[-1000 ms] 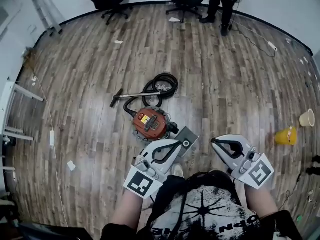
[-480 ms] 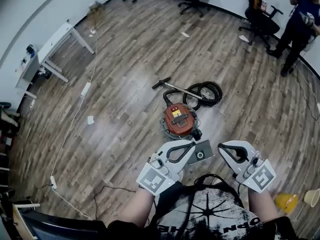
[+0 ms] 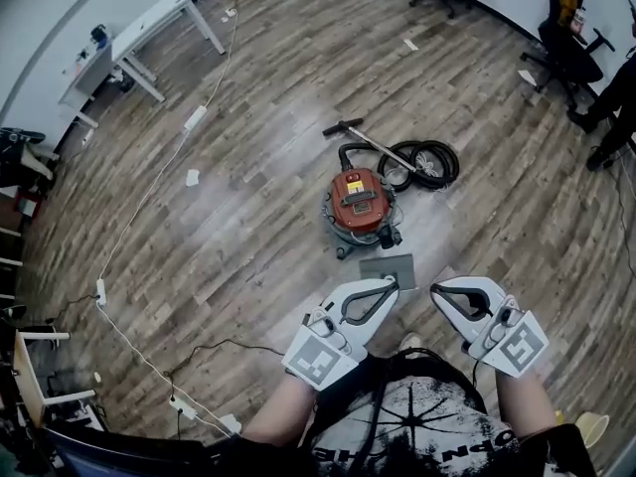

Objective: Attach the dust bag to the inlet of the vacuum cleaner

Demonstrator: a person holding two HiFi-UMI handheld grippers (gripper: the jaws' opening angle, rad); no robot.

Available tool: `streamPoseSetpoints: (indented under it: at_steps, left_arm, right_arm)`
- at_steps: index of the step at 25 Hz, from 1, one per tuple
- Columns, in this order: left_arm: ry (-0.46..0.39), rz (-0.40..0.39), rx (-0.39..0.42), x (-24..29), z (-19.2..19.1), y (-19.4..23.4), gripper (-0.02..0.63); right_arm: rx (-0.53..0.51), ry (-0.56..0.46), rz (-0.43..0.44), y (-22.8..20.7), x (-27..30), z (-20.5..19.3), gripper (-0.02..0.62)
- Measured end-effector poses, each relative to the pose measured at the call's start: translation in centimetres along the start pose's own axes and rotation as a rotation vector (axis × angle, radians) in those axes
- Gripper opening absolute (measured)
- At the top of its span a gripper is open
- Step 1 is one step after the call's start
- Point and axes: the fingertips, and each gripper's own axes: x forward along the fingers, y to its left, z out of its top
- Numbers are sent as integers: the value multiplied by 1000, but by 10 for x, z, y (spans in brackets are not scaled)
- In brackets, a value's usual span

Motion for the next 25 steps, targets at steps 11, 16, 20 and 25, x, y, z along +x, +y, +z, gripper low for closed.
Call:
streamPoseSetpoints:
  at_steps: [11, 16, 20, 25]
  left_arm:
    - [81, -164, -106, 46, -79, 43, 0]
    - [124, -184, -162, 71, -162, 75, 0]
    - [172, -210, -166, 86, -263, 75, 0]
    - [159, -259, -195, 118, -398, 68, 0]
  right_arm:
    - [42, 401, -42, -39, -1, -168, 8]
    - [181, 528, 10, -44, 16, -306, 55]
    - [179, 680, 86, -31, 21, -470, 113]
    - [97, 917, 173, -27, 0, -721, 158]
